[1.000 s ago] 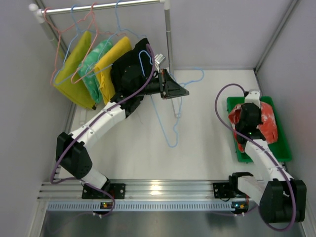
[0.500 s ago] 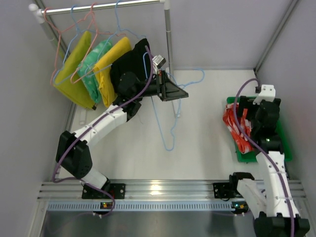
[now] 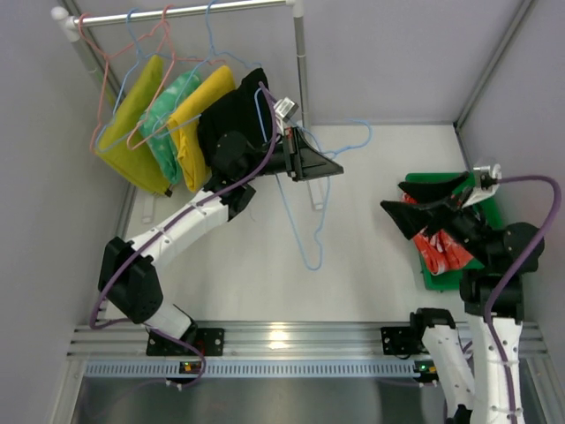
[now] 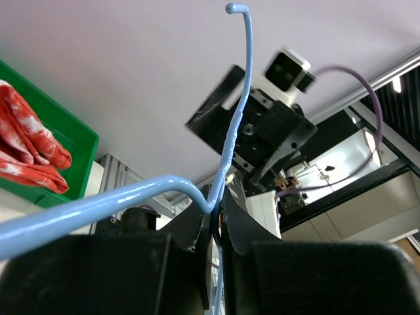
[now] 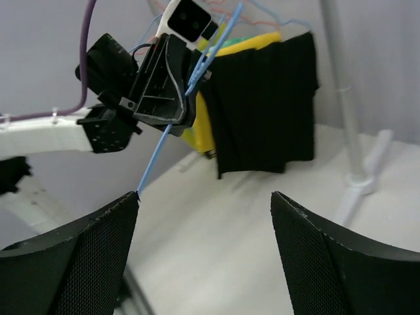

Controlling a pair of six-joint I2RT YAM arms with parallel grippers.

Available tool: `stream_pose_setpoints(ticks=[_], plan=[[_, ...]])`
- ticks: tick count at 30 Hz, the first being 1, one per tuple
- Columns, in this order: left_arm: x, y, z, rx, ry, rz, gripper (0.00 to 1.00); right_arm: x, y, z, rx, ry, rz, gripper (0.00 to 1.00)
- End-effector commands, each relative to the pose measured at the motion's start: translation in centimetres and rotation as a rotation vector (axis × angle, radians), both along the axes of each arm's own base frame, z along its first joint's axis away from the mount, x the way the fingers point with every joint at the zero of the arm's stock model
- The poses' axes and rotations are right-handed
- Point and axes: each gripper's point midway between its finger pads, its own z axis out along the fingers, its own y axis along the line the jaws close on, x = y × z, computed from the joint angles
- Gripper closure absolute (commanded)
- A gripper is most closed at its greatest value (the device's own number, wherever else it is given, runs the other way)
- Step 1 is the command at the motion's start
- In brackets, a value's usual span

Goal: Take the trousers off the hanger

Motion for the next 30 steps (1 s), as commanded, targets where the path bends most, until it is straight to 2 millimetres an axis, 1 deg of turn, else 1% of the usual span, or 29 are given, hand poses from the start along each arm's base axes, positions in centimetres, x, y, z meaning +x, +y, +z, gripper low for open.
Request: stream_pose_setpoints(ticks=[1, 2, 3, 4, 5, 6, 7, 8, 9, 10, 11, 12, 13, 14, 15, 16, 17, 19, 20, 22, 24, 27, 30], plan=[[-2.1, 0.4, 4.4, -0.113, -0.166, -0.002, 1.0, -1.4, 3.0, 1.5, 0.168, 0.142, 0.286, 0.21], [-2.3, 0.3, 4.8, -0.125, -0.178, -0.009, 1.0, -2.4, 4.3, 1.8, 0.169, 0.155, 0.369, 0.21], [-2.5, 0.0, 4.8, -0.127, -0.177, -0.021, 1.0, -2.6, 5.0, 1.8, 0.169, 0.172, 0.41, 0.22], [-2.7, -0.1, 5.2, -0.134, -0.182, -0.029, 1.0, -3.5, 6.5, 1.9, 0.166, 0.195, 0.496, 0.22], [-2.8, -0.2, 5.1, -0.135, -0.182, -0.039, 1.0, -4.0, 7.3, 2.0, 0.167, 0.193, 0.535, 0.22], [-3.1, -0.3, 5.3, -0.139, -0.184, -0.047, 1.0, -4.1, 7.9, 2.2, 0.176, 0.192, 0.551, 0.21], [-3.2, -0.4, 5.5, -0.143, -0.186, -0.053, 1.0, -4.1, 8.6, 1.8, 0.173, 0.203, 0.574, 0.21], [-3.4, -0.5, 5.7, -0.149, -0.19, -0.059, 1.0, -4.9, 9.3, 1.9, 0.167, 0.188, 0.619, 0.2], [-3.7, -0.5, 5.9, -0.155, -0.197, -0.067, 1.0, -4.8, 9.7, 1.8, 0.169, 0.193, 0.63, 0.2], [-3.7, -0.5, 6.1, -0.159, -0.193, -0.071, 1.0, -4.6, 10.2, 1.1, 0.171, 0.216, 0.649, 0.2], [-3.9, -0.4, 6.4, -0.167, -0.195, -0.075, 1.0, -4.5, 10.3, 1.0, 0.184, 0.227, 0.659, 0.21], [-4.0, -0.3, 6.7, -0.176, -0.205, -0.079, 1.0, -4.5, 10.4, 1.4, 0.198, 0.199, 0.668, 0.21], [-4.2, -0.3, 6.9, -0.18, -0.204, -0.084, 1.0, -4.1, 10.6, 1.1, 0.208, 0.211, 0.673, 0.22], [-4.2, -0.3, 7.0, -0.182, -0.203, -0.084, 1.0, -4.2, 10.7, 1.5, 0.233, 0.224, 0.689, 0.23], [-4.2, -0.2, 7.0, -0.183, -0.203, -0.085, 1.0, -4.4, 10.7, 2.4, 0.248, 0.177, 0.701, 0.25], [-4.2, -0.3, 7.0, -0.182, -0.196, -0.087, 1.0, -4.5, 11.1, 2.7, 0.252, 0.17, 0.723, 0.29], [-4.2, -0.2, 7.1, -0.185, -0.192, -0.088, 1.0, -4.7, 11.2, 3.0, 0.26, 0.162, 0.737, 0.31], [-4.2, -0.3, 7.3, -0.193, -0.177, -0.088, 1.0, -4.6, 11.5, 3.4, 0.277, 0.145, 0.748, 0.32], [-4.1, -0.3, 7.4, -0.196, -0.175, -0.089, 1.0, -4.7, 11.7, 3.3, 0.289, 0.158, 0.756, 0.32], [-4.2, -0.5, 7.5, -0.199, -0.162, -0.096, 1.0, -4.2, 12.0, 3.1, 0.313, 0.177, 0.75, 0.32], [-4.3, -0.6, 7.8, -0.206, -0.154, -0.098, 1.0, -4.3, 11.9, 3.6, 0.336, 0.175, 0.756, 0.34], [-4.1, -0.6, 8.2, -0.217, -0.148, -0.097, 1.0, -4.6, 12.1, 4.1, 0.349, 0.181, 0.776, 0.46], [-4.0, -0.8, 8.6, -0.228, -0.147, -0.098, 1.0, -4.6, 12.3, 4.1, 0.364, 0.211, 0.779, 0.67]])
